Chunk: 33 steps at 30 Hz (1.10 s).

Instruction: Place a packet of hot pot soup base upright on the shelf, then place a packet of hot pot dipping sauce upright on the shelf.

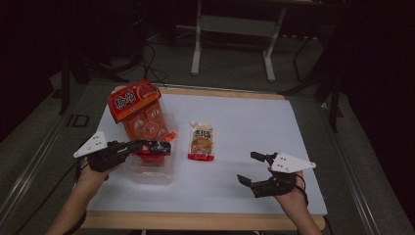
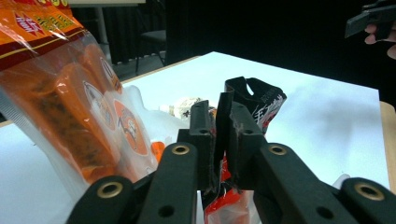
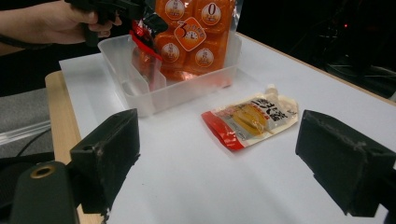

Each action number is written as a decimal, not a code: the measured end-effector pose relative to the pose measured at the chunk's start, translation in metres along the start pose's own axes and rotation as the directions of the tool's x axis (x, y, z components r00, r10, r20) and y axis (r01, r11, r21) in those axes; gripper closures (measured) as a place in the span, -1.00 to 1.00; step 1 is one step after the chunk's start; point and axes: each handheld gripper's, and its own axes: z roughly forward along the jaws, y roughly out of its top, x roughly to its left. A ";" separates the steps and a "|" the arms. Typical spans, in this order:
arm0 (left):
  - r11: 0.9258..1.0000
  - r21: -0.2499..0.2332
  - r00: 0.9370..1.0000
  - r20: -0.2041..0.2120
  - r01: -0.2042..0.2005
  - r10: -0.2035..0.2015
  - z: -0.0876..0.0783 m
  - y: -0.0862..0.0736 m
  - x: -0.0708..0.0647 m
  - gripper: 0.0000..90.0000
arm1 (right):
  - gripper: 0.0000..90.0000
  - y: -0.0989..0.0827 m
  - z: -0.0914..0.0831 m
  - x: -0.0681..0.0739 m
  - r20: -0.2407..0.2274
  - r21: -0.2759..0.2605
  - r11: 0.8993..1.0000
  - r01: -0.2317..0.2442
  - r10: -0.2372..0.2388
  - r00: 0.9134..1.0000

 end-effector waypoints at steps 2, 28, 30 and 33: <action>1.000 0.003 1.000 -0.004 0.004 -0.004 -0.001 -0.001 0.000 0.79 | -0.70 0.000 0.000 0.000 0.003 0.003 1.000 0.008 -0.008 1.000; 1.000 0.006 0.997 -0.070 0.026 -0.025 -0.008 0.038 -0.049 -0.87 | -0.74 0.004 0.003 -0.003 0.017 0.031 0.999 -0.009 0.008 1.000; 1.000 0.011 0.998 -0.049 0.029 -0.028 -0.007 0.039 -0.055 -0.90 | -0.74 0.006 0.004 -0.004 0.012 0.025 0.999 -0.027 0.027 1.000; 1.000 0.010 0.998 -0.056 0.019 -0.019 -0.007 0.040 -0.061 -0.96 | -0.74 0.008 0.004 -0.006 0.009 0.018 0.999 -0.040 0.040 0.999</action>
